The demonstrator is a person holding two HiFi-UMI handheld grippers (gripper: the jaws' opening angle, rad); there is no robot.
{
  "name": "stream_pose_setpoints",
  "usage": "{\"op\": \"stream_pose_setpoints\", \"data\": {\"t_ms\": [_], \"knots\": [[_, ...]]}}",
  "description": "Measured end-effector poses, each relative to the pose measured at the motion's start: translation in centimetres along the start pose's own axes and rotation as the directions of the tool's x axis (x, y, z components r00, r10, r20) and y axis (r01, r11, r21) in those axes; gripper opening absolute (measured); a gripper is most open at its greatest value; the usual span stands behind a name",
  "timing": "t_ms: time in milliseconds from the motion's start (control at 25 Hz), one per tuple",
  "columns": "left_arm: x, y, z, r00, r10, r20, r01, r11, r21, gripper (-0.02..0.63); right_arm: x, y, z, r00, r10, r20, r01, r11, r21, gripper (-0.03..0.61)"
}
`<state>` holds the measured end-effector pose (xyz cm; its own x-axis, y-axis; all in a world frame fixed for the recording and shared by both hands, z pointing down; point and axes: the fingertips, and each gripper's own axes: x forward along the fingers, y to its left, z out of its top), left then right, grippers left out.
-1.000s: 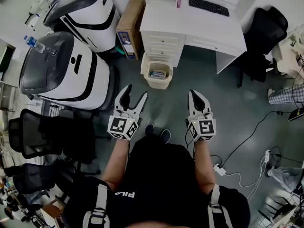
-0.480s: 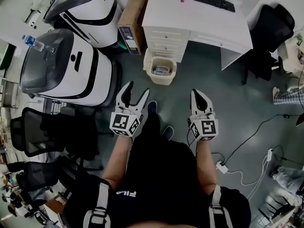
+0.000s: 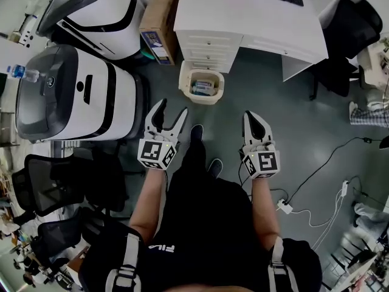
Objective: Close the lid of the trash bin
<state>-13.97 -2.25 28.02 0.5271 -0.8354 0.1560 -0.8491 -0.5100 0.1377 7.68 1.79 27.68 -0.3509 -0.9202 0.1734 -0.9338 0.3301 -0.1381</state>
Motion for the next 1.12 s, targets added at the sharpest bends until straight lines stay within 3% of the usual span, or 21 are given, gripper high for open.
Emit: {"op": "stream_pose_setpoints", "data": {"t_ms": [240, 560, 880, 1120], "knots": [[5.9, 5.2, -3.2, 0.999, -0.004, -0.044, 0.003, 1.0, -0.025, 0.296, 6.9, -0.4, -1.9, 1.0, -0.001, -0.027, 0.001, 1.0, 0.013, 0.006], [12.3, 10.3, -8.4, 0.994, -0.012, -0.111, 0.009, 1.0, -0.022, 0.296, 14.0, -2.4, -5.7, 0.998, -0.006, -0.069, 0.002, 0.999, -0.051, 0.006], [16.0, 14.2, -17.0, 0.979, 0.002, -0.202, -0.006, 1.0, -0.017, 0.296, 17.6, -4.1, -10.5, 0.996, -0.01, -0.084, 0.008, 1.0, -0.022, 0.006], [18.8, 17.5, -23.7, 0.97, 0.033, -0.241, -0.06, 0.993, -0.106, 0.296, 19.3, -4.6, -15.0, 0.994, -0.015, -0.109, 0.011, 0.999, -0.036, 0.006]]}}
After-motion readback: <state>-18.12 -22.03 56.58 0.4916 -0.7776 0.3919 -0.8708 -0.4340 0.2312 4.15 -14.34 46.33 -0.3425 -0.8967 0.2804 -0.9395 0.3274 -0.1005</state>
